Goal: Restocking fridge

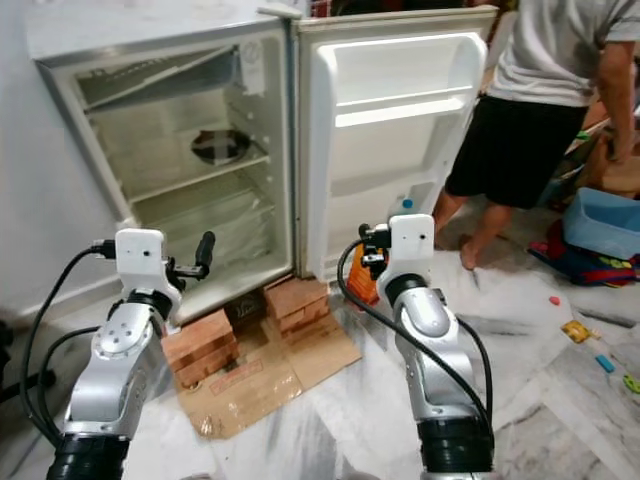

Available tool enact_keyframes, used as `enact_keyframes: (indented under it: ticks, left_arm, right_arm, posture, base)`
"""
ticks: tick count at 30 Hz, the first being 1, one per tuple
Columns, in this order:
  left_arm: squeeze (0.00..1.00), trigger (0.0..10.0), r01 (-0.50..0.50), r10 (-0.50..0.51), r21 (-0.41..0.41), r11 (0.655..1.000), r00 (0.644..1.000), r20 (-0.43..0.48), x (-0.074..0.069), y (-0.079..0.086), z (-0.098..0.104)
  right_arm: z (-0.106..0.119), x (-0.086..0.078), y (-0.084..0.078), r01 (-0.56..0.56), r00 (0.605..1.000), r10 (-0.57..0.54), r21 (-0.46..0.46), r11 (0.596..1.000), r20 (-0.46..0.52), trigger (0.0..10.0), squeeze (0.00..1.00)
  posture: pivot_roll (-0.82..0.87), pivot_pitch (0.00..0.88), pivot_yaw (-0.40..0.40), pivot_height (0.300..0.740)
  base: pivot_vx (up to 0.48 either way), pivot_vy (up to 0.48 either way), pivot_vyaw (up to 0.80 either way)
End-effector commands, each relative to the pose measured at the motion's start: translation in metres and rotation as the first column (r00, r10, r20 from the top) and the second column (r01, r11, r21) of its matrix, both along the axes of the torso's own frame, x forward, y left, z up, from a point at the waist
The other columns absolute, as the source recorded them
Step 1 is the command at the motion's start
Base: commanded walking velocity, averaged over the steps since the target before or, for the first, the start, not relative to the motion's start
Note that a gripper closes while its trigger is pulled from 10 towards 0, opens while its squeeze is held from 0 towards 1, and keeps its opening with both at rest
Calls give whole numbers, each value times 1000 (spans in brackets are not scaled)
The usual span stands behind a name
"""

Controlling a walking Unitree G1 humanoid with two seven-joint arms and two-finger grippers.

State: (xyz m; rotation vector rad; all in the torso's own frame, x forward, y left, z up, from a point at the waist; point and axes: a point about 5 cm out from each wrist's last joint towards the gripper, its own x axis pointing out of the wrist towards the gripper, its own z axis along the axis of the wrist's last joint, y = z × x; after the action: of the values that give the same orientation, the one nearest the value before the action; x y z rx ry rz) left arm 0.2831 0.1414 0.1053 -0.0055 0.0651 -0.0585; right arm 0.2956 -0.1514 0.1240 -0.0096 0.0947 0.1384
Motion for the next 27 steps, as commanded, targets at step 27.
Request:
enact_keyframes:
  ticks: [27]
  left_arm:
    - [0,10000,-131,132,22,991,991,-26,-27,24,3]
  right_arm:
    - [12,-7,-2,-8,996,10,-19,1000,90,10000,0]
  posture:
    - [32,0,-10,740]
  base:
    - [202,-181,220]
